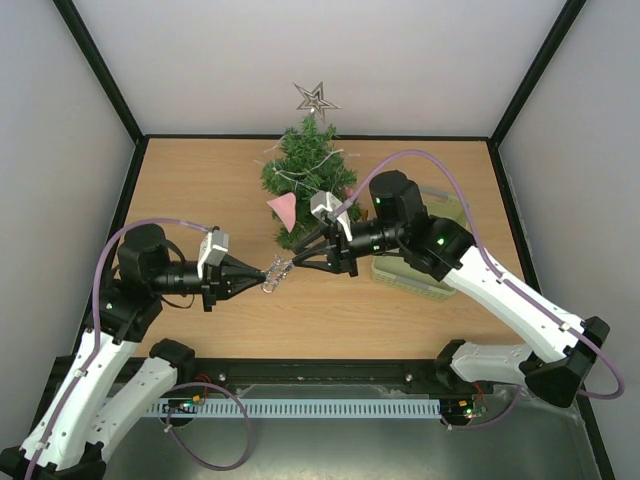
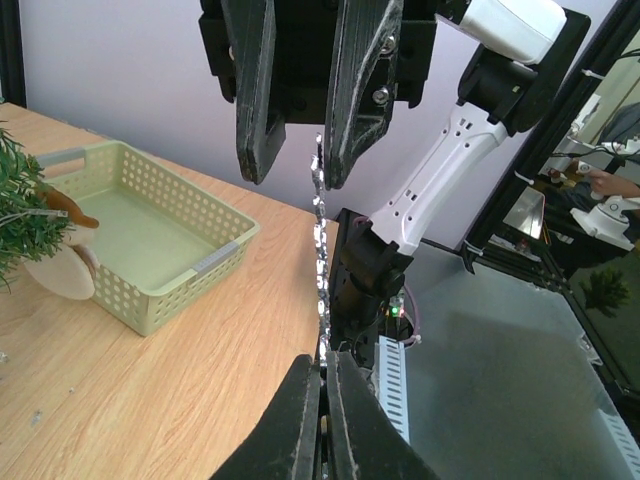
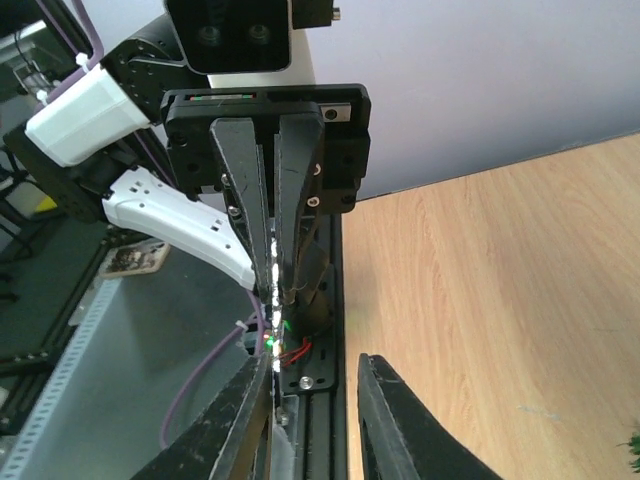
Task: Decorate the small christmas tree
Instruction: Place the decoration item on the Christmas tree.
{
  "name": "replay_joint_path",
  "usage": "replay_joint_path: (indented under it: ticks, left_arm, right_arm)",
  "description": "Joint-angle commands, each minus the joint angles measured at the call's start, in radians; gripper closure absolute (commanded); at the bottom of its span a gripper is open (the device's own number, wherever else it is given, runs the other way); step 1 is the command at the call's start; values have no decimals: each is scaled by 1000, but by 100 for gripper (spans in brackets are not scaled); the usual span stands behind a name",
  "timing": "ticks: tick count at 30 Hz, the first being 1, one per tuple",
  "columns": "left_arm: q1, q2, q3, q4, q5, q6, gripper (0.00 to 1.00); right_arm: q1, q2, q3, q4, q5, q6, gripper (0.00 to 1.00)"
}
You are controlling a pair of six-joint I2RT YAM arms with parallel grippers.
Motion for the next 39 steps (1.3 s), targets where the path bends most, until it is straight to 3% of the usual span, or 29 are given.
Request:
replay_joint_path:
  ticks: [1, 3, 5, 8, 10, 12, 19, 27, 32, 35, 39]
  left_arm:
    - [-9, 2, -10, -8, 23, 18, 98]
    - [-12, 1, -8, -12, 23, 21, 98]
    - [-12, 1, -5, -12, 20, 20, 97]
    - [-12, -5, 4, -15, -7, 13, 87]
    - [-12, -13, 14, -16, -25, 8, 75]
    - [-12, -25, 26, -3, -63, -13, 55]
    - [-12, -83, 90, 67, -325, -121, 30]
    - [-12, -146, 132, 141, -647, -213, 25]
    - [-12, -150, 119, 166, -802, -238, 25]
    - [-12, -97, 117, 160, -866, -245, 28]
    - [-12, 6, 141, 171, -935, -238, 32]
  right_arm:
    - [9, 14, 30, -3, -34, 8, 79]
    - [9, 12, 29, -3, -42, 2, 84]
    - [9, 6, 21, 0, -62, -11, 97]
    - [9, -23, -10, 45, -76, -13, 98]
    - [9, -50, -44, 103, -57, -1, 98]
    - [9, -70, -75, 157, -21, 15, 98]
    - [9, -151, -186, 483, 207, 200, 98]
    - [9, -183, -277, 741, 411, 294, 98]
    - [9, -185, -356, 962, 655, 406, 98]
    - [9, -149, -399, 1050, 785, 444, 98]
    - [9, -76, -404, 1114, 829, 457, 98]
